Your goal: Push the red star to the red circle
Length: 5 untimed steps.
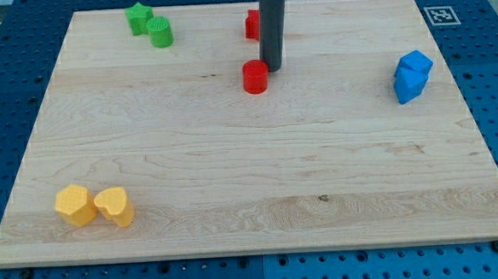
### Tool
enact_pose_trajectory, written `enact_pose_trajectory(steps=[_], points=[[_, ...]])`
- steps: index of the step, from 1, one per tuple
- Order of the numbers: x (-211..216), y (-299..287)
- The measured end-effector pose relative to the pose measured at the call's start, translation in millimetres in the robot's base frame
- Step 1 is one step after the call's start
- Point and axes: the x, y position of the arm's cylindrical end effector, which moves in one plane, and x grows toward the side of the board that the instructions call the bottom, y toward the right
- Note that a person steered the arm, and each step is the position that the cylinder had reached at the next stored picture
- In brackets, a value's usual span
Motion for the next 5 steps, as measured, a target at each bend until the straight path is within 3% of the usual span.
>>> enact_pose_trajectory(steps=[3, 5], points=[[-84, -61], [-129, 25]])
